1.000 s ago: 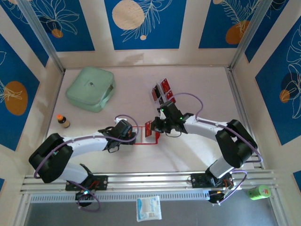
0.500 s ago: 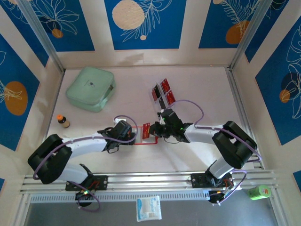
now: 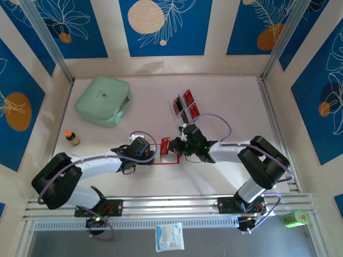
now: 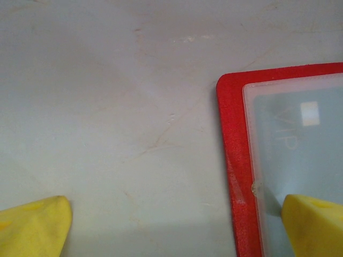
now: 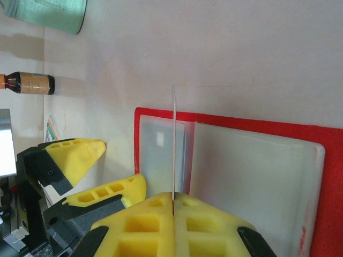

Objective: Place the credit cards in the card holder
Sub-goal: Insert the credit card into the card slot.

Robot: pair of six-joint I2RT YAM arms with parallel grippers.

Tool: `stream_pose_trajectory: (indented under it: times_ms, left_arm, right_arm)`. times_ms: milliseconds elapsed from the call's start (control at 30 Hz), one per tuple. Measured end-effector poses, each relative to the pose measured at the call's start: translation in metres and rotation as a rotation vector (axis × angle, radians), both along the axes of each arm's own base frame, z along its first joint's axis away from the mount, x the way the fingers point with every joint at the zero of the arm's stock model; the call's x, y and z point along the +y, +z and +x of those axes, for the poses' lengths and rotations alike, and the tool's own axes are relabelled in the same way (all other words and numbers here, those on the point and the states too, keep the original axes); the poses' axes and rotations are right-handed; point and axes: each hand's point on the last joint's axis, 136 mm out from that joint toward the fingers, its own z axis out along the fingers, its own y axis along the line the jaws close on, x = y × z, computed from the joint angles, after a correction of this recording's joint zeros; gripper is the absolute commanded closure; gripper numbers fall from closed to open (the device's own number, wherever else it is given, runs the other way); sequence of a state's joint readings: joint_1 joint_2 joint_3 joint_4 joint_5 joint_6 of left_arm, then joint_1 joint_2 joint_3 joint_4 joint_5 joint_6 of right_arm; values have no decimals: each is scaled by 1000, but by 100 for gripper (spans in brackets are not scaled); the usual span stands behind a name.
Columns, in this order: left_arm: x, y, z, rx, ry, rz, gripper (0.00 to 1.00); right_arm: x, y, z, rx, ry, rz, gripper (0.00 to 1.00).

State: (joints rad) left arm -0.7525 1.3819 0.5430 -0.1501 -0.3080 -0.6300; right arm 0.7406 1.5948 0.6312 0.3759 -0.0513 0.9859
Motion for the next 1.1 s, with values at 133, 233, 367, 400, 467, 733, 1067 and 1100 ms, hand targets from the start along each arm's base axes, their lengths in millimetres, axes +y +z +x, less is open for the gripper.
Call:
stream_pose_trajectory:
  times_ms: [133, 233, 367, 400, 467, 733, 1067, 1100]
  left_arm:
    - [0, 0, 0, 0, 0, 0, 0]
    - [0, 0, 0, 0, 0, 0, 0]
    - [0, 0, 0, -2, 0, -2, 0]
    - [0, 1, 0, -2, 0, -3, 0]
    - [0, 0, -1, -1, 0, -2, 0]
    - [0, 0, 0, -3, 0, -3, 0]
    - [0, 0, 0, -4, 0, -4, 0]
    - [0, 0, 0, -5, 0, -5, 0]
  right_arm:
    - [-2, -2, 0, 2, -8, -3, 100]
    - [-1, -3, 1, 1, -14, 0, 100]
    - [-1, -6, 2, 4, -15, -2, 100]
    - [-1, -7, 2, 5, -15, -3, 100]
    - [-1, -8, 2, 8, -15, -5, 100]
    - [0, -9, 3, 9, -18, 2, 100]
    - [4, -8, 3, 4, -7, 20, 100]
    - [4, -8, 3, 4, -6, 21, 100]
